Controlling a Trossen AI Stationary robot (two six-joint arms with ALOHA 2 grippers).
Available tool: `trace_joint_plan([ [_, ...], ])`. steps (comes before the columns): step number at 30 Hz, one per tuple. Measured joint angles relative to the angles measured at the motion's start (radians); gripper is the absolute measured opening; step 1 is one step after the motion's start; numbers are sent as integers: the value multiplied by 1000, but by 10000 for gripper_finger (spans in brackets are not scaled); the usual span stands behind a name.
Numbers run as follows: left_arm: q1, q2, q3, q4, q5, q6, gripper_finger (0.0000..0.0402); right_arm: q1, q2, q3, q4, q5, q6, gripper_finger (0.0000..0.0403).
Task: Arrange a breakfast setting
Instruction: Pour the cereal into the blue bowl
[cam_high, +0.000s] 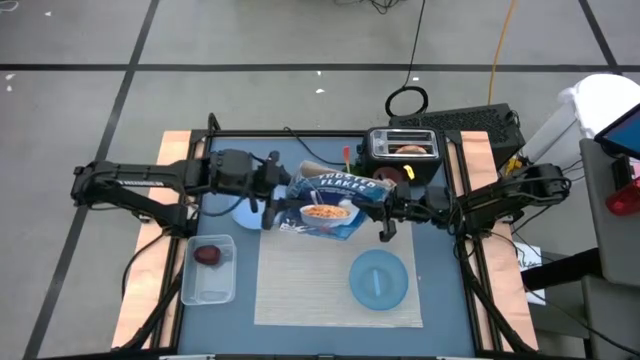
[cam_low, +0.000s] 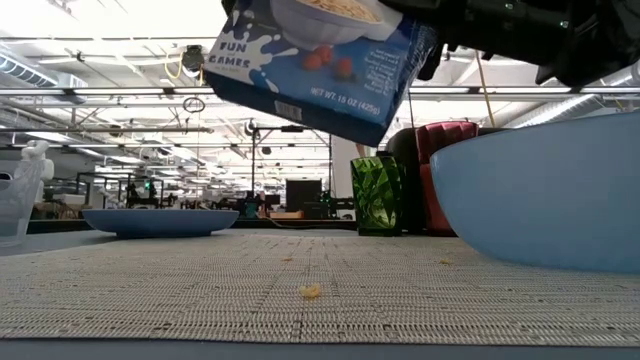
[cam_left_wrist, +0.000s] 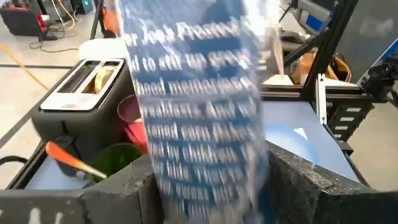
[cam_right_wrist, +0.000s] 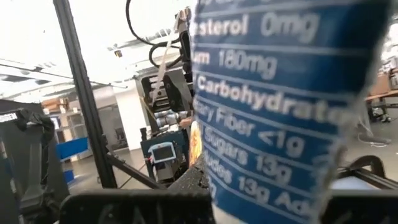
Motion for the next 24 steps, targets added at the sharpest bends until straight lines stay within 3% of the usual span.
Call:
trace_joint_plan([
  [7,8,-133,-1,-125,0,-8,225,-2,-31,0,0,28,-26,0],
  [16,21,-329,-3,-453,2,-37,225,-3,-91,0,-1,41,-70,0],
  [20,15,-419,-84,-445,2,-77,225,-5,-116,0,0,35,-88,0],
  [24,11,-511,-256,-311,2,-128,225,-5,-137,0,-1,31,-94,0],
])
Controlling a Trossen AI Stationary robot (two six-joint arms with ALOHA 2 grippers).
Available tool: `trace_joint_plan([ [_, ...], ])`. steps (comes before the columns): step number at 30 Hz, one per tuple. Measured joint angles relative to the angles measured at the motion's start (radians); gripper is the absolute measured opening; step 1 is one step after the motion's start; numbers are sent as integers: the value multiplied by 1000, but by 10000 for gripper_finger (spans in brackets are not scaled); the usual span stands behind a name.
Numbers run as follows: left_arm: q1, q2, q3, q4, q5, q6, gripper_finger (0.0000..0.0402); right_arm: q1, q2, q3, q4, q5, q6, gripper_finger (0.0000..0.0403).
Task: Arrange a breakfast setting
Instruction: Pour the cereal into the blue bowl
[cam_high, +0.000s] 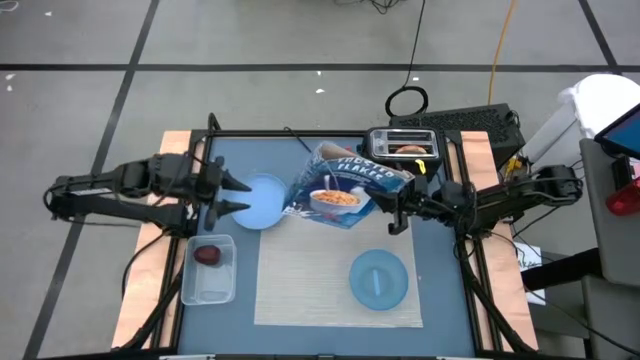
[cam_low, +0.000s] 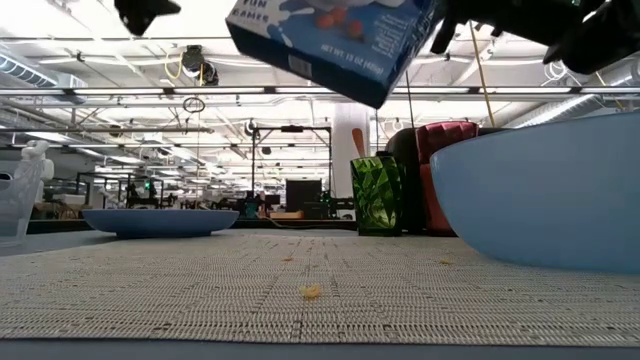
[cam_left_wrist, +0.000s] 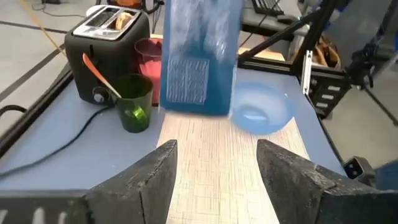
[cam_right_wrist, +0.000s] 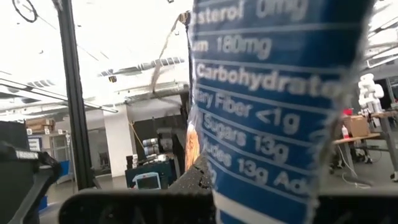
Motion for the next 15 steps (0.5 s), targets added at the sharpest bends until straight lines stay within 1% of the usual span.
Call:
trace_joint_plan([
  [3,0,-42,-145,165,0,-48,225,0,-8,0,3,0,0,0],
  [6,0,-47,-280,359,-1,-79,225,0,-9,0,-1,1,-1,0],
  [11,0,-2,-473,724,-1,-95,225,0,-9,0,0,1,-1,0],
  [15,0,41,-572,966,-1,-100,227,0,-9,0,-3,0,-1,0],
])
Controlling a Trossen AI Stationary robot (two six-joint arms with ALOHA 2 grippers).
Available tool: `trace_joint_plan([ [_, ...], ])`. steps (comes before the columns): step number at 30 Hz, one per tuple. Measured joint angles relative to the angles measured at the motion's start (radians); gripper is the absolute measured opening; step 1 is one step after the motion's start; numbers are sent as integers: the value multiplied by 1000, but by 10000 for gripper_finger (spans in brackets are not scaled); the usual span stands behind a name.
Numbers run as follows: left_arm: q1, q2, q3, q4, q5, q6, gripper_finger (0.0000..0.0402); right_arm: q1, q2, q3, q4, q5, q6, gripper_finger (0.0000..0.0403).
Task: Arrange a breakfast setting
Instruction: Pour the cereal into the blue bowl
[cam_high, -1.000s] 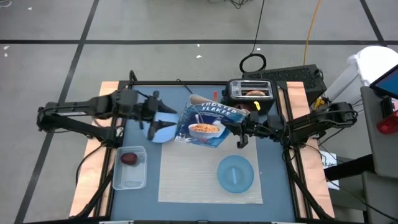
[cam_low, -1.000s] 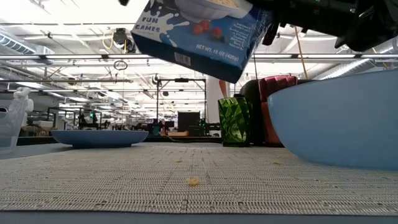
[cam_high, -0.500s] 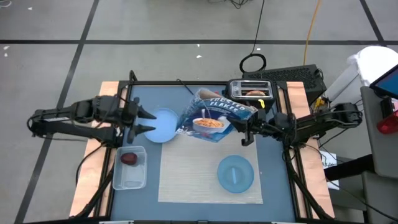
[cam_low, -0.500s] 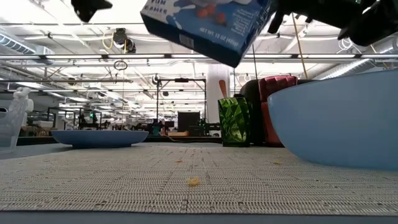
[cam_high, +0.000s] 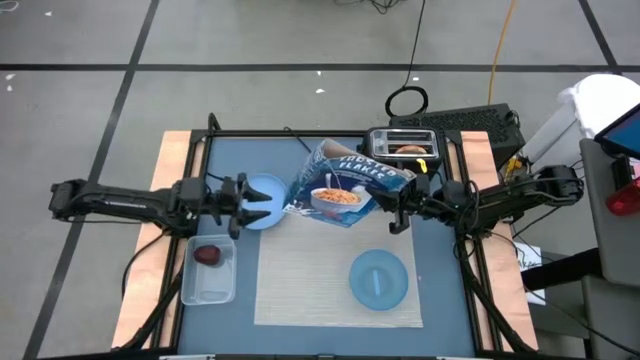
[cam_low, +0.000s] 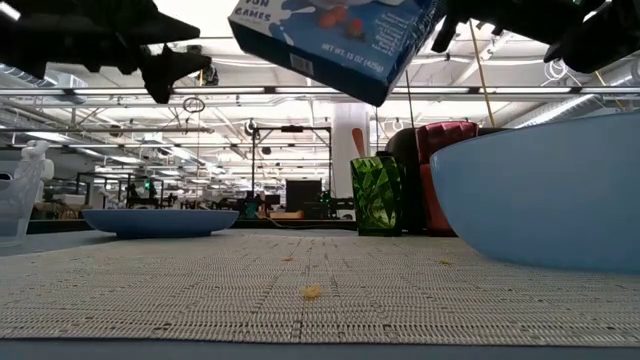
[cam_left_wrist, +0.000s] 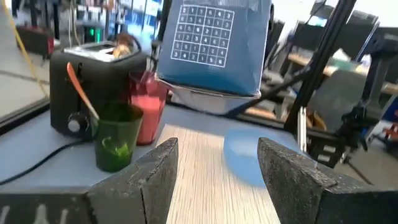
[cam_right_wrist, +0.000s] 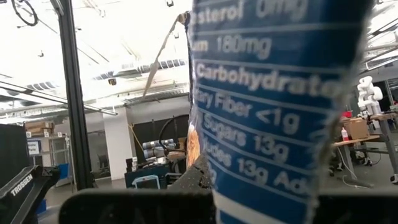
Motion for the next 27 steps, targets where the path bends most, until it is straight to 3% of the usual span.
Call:
trace_joint_plan([
  [4,0,34,-38,111,-1,-28,253,0,0,0,0,0,0,0],
  [10,0,82,-46,175,-109,-40,336,0,0,0,0,0,0,0],
  [15,0,157,-46,240,-131,-44,388,0,0,0,3,2,0,0],
  [27,-39,452,-44,556,-130,-89,399,-2,0,0,16,5,-7,0],
])
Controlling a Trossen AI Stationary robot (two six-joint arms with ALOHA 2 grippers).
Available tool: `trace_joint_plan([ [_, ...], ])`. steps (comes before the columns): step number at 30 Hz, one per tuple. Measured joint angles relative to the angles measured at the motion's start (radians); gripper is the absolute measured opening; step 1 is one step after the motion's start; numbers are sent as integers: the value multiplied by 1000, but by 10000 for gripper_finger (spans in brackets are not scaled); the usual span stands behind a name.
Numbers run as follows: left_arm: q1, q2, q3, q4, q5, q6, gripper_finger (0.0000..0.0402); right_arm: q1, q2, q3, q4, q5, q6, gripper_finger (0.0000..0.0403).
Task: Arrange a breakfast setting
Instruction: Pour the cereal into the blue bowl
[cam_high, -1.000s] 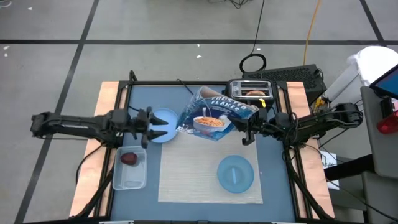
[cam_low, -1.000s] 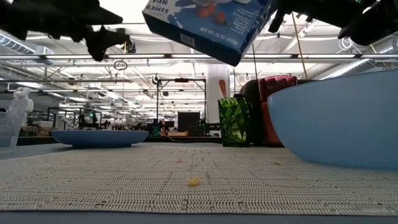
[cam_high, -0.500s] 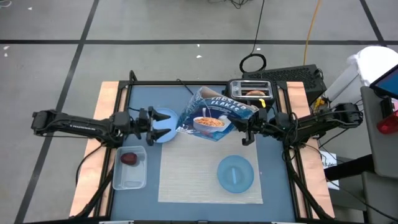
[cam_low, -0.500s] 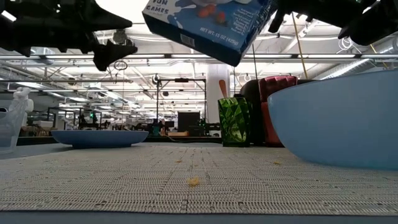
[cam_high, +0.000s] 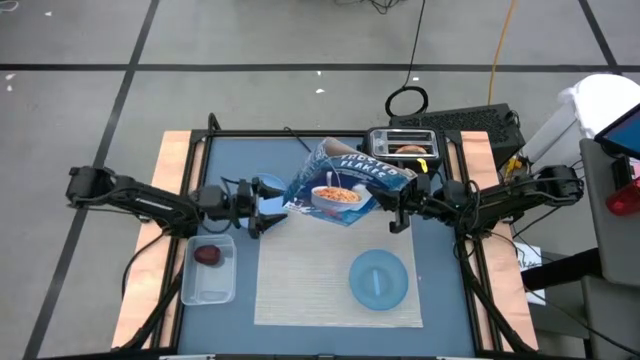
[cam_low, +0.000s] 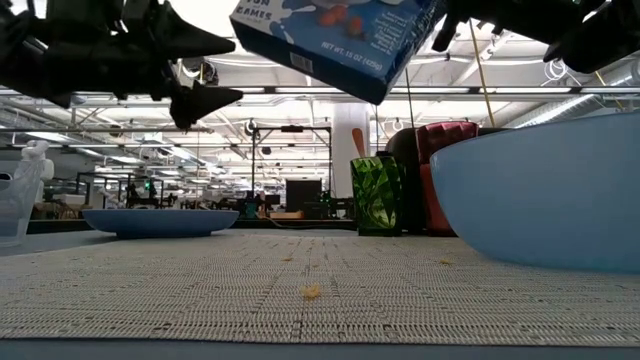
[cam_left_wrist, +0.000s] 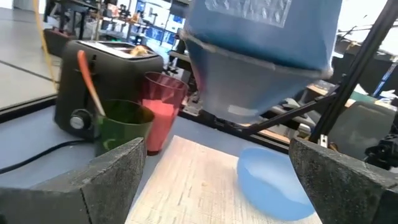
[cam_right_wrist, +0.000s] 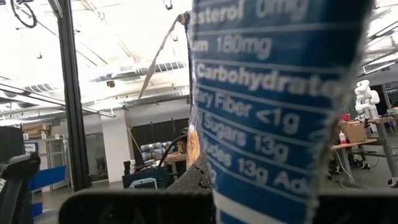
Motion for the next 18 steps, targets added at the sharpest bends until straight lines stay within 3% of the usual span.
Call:
trace_joint_plan([
  [11,-26,228,186,26,0,68,399,0,0,0,4,0,0,0],
  [18,-26,297,289,22,0,119,399,0,0,0,4,0,0,0],
])
